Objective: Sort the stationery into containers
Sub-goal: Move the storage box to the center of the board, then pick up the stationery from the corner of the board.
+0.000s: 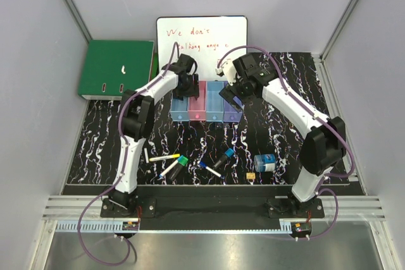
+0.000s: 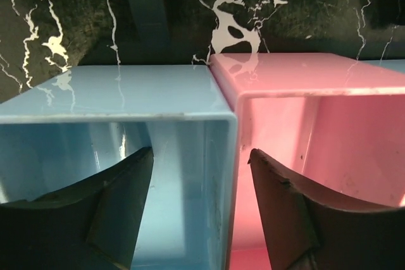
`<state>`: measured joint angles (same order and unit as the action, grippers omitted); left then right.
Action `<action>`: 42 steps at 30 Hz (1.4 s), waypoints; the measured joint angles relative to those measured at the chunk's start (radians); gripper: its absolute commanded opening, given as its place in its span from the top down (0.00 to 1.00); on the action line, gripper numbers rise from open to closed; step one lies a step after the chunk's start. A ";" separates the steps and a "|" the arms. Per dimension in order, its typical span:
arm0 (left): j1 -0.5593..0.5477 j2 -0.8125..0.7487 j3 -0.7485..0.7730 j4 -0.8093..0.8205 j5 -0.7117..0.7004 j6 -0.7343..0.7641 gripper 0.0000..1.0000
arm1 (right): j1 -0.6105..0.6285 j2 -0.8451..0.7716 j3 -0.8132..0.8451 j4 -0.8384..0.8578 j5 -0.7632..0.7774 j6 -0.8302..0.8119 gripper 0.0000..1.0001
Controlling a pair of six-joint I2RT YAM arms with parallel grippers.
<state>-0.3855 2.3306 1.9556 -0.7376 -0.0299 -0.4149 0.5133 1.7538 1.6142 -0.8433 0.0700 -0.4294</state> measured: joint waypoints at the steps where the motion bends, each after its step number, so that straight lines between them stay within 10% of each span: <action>1: 0.000 -0.006 -0.008 0.004 0.000 0.000 0.29 | 0.000 -0.006 -0.007 0.002 0.000 0.000 0.00; 16: 0.004 -0.275 -0.183 0.001 0.089 0.113 0.16 | 0.001 -0.261 -0.260 0.000 -0.013 -0.163 0.00; 29: 0.005 -0.606 -0.460 -0.011 0.281 0.542 0.03 | -0.008 -0.765 -0.709 -0.090 -0.090 -0.693 0.00; 42: -0.014 -0.818 -0.606 -0.060 0.287 0.853 0.01 | -0.063 -0.755 -0.775 -0.233 -0.277 -0.902 0.00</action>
<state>-0.3992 1.5127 1.3499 -0.7979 0.2569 0.4381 0.4503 0.9993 0.8391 -1.0760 -0.2066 -1.3315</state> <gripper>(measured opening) 0.987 0.994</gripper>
